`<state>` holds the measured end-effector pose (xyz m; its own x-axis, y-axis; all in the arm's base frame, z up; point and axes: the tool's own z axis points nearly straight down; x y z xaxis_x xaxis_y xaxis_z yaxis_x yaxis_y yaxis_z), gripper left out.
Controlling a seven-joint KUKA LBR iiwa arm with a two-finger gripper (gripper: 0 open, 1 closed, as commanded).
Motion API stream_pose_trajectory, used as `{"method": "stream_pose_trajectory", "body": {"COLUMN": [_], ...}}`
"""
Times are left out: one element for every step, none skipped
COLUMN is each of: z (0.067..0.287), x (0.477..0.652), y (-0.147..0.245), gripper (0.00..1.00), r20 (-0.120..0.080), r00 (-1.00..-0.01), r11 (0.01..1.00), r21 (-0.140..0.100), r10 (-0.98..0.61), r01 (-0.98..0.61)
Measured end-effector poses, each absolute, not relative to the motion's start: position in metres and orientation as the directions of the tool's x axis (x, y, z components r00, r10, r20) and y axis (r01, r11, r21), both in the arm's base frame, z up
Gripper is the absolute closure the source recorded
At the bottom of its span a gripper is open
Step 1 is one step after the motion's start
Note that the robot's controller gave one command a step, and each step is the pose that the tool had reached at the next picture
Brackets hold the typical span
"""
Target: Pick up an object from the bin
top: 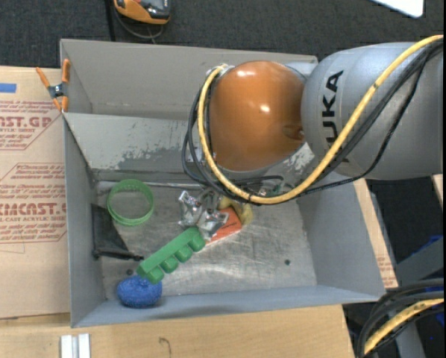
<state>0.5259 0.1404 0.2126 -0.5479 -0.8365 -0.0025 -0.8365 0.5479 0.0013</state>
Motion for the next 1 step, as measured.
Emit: {"method": "stream_pose_trajectory", "body": {"z": [0.2125], "x": [0.5259], "y": [0.1403], "gripper": [1.00], "r20": [-0.002], "r00": [-0.548], "r11": [0.548], "r21": [0.001], "r10": [-0.836], "r01": [-0.836]}}
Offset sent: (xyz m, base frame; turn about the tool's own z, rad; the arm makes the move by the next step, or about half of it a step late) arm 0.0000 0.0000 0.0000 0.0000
